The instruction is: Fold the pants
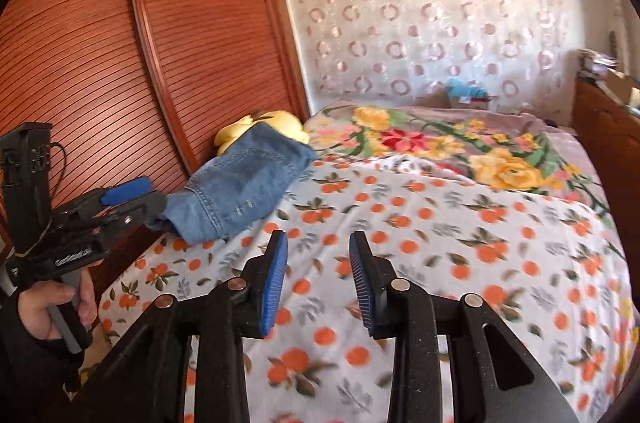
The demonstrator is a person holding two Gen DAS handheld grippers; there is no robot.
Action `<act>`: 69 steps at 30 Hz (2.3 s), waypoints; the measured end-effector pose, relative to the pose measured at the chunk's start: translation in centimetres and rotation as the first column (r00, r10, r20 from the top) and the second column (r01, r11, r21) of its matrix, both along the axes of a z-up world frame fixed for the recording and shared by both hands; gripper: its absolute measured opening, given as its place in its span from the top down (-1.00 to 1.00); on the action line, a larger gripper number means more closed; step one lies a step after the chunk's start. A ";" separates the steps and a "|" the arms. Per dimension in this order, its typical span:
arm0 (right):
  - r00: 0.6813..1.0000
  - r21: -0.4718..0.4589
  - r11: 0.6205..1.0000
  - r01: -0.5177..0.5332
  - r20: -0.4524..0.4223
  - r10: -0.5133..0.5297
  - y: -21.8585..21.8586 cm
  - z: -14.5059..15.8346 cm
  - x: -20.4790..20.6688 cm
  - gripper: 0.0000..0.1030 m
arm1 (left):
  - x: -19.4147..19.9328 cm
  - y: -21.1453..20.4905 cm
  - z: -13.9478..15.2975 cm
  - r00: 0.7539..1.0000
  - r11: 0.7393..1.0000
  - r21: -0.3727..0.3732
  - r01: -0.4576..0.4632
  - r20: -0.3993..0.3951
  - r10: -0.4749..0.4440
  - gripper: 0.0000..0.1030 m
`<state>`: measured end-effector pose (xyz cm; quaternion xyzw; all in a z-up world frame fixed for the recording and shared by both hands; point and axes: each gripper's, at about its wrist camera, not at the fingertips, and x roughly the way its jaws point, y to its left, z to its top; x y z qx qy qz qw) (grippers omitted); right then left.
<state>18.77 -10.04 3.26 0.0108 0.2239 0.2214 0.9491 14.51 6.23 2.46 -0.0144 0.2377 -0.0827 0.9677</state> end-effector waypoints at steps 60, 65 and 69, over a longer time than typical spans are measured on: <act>0.953 -0.010 0.957 0.291 0.089 -0.289 -3.3 -1.4 -13.3 -0.59 | -7.2 -6.8 -0.4 0.994 0.991 0.085 -0.105 0.006 0.105 -1.00; 0.953 -0.008 0.957 0.289 0.090 -0.288 -3.4 -1.3 -13.4 -0.59 | -7.2 -6.9 -0.4 0.994 0.991 0.085 -0.106 0.009 0.106 -1.00; 0.954 -0.005 0.958 0.288 0.090 -0.287 -3.5 -1.3 -13.3 -0.59 | -7.2 -7.0 -0.5 0.994 0.991 0.085 -0.106 0.009 0.105 -1.00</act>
